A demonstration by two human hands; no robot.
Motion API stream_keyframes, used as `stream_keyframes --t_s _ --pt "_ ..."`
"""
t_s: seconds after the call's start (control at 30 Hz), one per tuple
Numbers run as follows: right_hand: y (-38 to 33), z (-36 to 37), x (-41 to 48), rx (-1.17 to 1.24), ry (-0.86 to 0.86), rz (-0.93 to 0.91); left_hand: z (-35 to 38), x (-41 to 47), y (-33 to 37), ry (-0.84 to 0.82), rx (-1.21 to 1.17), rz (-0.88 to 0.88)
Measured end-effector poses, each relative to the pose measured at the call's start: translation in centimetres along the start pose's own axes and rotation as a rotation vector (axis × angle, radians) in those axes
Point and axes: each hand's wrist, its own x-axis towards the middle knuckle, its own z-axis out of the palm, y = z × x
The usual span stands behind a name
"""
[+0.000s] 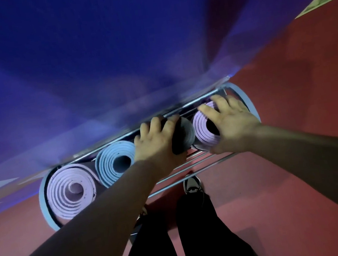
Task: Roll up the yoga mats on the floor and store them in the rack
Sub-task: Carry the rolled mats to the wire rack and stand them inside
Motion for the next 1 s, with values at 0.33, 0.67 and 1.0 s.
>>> stream_keyframes --t_s 0.33,0.67,1.0 --pt "-0.2 -1.4 0.7 0.024 0.231 -0.010 1.0 1.7 -1.8 -0.114 0.074 0.028" --pt "0.8 0.6 3.0 0.022 0.016 -0.104 1.2 1.4 -2.3 -0.087 0.128 0.046" --pt "-1.8 -0.7 1.1 0.053 0.004 -0.018 -0.5 -1.9 -3.0 -0.110 0.062 -0.149"
